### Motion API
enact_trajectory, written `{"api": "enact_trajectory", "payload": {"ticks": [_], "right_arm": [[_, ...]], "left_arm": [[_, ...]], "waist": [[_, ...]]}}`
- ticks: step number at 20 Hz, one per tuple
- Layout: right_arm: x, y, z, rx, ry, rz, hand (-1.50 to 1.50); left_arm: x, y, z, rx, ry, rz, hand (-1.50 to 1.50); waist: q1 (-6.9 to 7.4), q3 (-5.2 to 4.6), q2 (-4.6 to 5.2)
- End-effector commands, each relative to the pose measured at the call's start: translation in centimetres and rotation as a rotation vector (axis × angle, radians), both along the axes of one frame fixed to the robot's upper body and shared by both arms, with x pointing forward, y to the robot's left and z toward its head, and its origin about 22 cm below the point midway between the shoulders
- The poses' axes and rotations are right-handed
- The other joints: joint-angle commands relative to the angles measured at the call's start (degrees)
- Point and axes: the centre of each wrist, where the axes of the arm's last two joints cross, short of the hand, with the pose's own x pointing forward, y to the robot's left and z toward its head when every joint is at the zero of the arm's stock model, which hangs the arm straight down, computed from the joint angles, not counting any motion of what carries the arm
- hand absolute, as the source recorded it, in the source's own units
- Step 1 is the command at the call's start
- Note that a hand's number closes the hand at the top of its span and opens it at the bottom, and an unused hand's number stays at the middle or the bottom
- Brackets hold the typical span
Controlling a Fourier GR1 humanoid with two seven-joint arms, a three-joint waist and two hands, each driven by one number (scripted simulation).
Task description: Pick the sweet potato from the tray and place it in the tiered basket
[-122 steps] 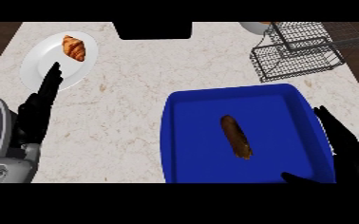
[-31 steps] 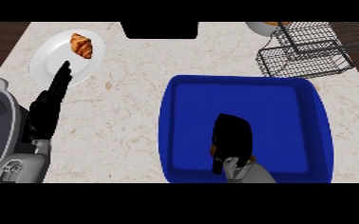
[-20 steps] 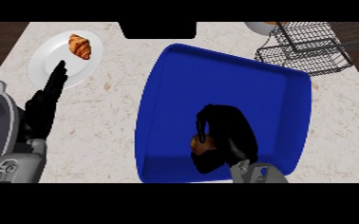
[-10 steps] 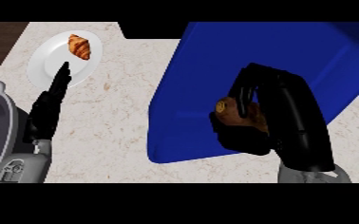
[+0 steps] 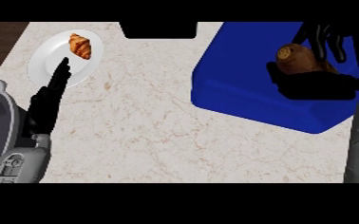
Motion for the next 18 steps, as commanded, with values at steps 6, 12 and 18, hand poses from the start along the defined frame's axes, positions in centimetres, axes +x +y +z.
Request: {"api": "enact_trajectory", "payload": {"ticks": [6,12,18], "right_arm": [[5.4,-4.4,-0.4,-0.077,-0.002,0.004,1.50],[8.4,-5.4,-0.2,-0.333,-0.063,-0.151,1.50],[11.8,-11.1,0.7,-0.414,-0.056,-0.261,1.50]], "left_arm": [[-1.6,0.1,-1.2,0.010,0.004,-0.005,0.00],[-1.0,-2.0,-0.9,-0.002,0.001,-0.006,0.00],[-0.8,-0.3,0.9,-0.002,-0.009,-0.026,0.00]], "waist": [[0.56,0.02,0.14],[0.94,0.01,0.35],[1.43,0.02,0.45]]}}
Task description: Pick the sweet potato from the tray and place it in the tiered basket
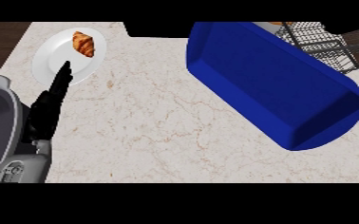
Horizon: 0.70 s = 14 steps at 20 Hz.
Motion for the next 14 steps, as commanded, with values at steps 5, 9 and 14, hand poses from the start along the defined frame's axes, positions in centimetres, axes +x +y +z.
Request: {"api": "enact_trajectory", "payload": {"ticks": [5,9,14], "right_arm": [[3.5,-4.6,-1.0,-0.054,0.042,0.021,1.50],[4.5,-7.3,-3.2,-0.037,0.107,0.064,1.50],[5.7,-8.1,-4.4,0.052,0.189,0.108,1.50]], "left_arm": [[1.5,0.7,1.4,-0.002,0.001,0.009,0.00],[-0.1,-0.8,0.3,-0.006,-0.006,-0.003,0.00],[0.3,-1.2,-0.1,0.005,-0.003,-0.006,0.00]], "waist": [[-0.22,0.01,-0.01],[0.20,0.03,0.06],[0.12,0.02,0.08]]}}
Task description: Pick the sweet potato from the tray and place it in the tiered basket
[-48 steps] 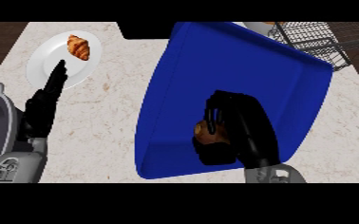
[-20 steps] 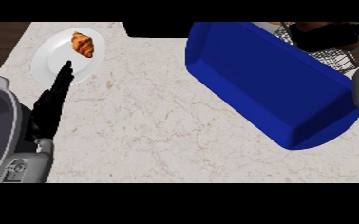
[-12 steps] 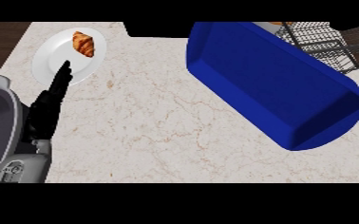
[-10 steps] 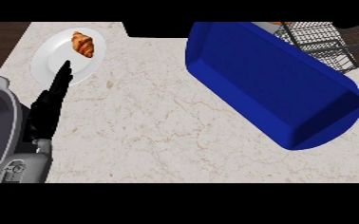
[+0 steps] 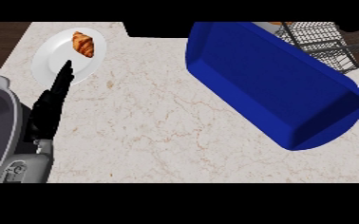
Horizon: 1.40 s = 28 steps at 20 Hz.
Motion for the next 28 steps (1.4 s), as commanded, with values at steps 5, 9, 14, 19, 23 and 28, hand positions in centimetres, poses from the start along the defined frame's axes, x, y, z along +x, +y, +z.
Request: {"api": "enact_trajectory", "payload": {"ticks": [5,9,14,19,23,28], "right_arm": [[1.2,-1.7,-3.9,0.313,0.213,-0.042,1.50],[1.6,-2.4,-3.8,0.249,0.234,-0.044,-1.50],[0.9,-4.5,-4.1,0.436,0.084,-0.008,-1.50],[-0.1,-6.3,-2.9,0.502,-0.059,-0.022,-1.50],[-0.7,-7.8,1.0,0.543,-0.132,-0.066,-1.50],[-4.3,-13.5,3.7,0.668,-0.064,-0.185,-1.50]], "left_arm": [[0.3,-0.1,0.6,0.001,-0.006,0.001,0.00],[-0.6,-0.6,0.4,-0.001,-0.006,0.001,0.00],[0.4,1.1,-0.1,-0.014,0.009,0.000,0.00],[0.0,0.3,-0.7,0.004,-0.003,0.019,0.00],[1.0,0.9,0.6,-0.016,0.016,0.011,0.00],[0.1,0.2,0.0,-0.002,0.007,0.019,0.00]], "waist": [[-0.01,0.02,-0.17],[0.08,0.00,-0.12],[-0.22,0.01,0.00],[-0.65,0.00,-0.22],[-0.63,0.00,-0.23],[-0.68,0.01,-0.35]]}}
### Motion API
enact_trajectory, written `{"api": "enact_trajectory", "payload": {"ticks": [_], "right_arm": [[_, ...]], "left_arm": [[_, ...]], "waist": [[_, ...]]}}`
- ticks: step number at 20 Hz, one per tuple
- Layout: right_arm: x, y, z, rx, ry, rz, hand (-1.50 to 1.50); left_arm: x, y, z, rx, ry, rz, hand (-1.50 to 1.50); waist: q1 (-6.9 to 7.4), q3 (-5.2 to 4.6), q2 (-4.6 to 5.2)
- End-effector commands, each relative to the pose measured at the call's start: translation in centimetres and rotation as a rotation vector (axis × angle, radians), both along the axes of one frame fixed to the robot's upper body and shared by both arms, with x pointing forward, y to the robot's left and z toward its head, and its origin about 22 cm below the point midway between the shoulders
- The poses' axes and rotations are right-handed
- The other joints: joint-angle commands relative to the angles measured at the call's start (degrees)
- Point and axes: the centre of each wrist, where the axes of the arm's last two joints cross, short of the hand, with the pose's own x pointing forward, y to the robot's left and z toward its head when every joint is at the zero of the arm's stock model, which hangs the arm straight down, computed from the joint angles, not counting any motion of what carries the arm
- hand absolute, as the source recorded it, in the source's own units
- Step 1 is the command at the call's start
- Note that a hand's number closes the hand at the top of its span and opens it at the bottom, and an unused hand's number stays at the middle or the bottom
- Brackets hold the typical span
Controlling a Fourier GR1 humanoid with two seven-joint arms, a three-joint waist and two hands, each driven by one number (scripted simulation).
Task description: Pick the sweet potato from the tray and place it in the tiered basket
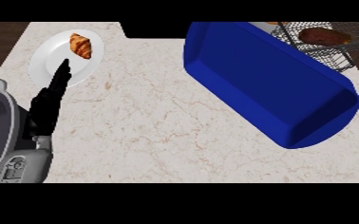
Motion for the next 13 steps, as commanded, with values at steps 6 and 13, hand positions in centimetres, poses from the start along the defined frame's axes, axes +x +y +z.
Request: {"api": "enact_trajectory", "payload": {"ticks": [6,13], "right_arm": [[-8.3,-10.8,-0.1,0.125,0.087,-0.057,-1.50],[-15.9,-16.8,-0.4,0.215,-0.007,-0.006,-1.50]], "left_arm": [[-0.2,-0.1,0.9,-0.014,-0.005,-0.020,0.00],[0.4,-1.5,-0.5,-0.001,-0.022,-0.003,0.00]], "waist": [[0.03,0.09,0.22],[-0.26,0.20,0.57]]}}
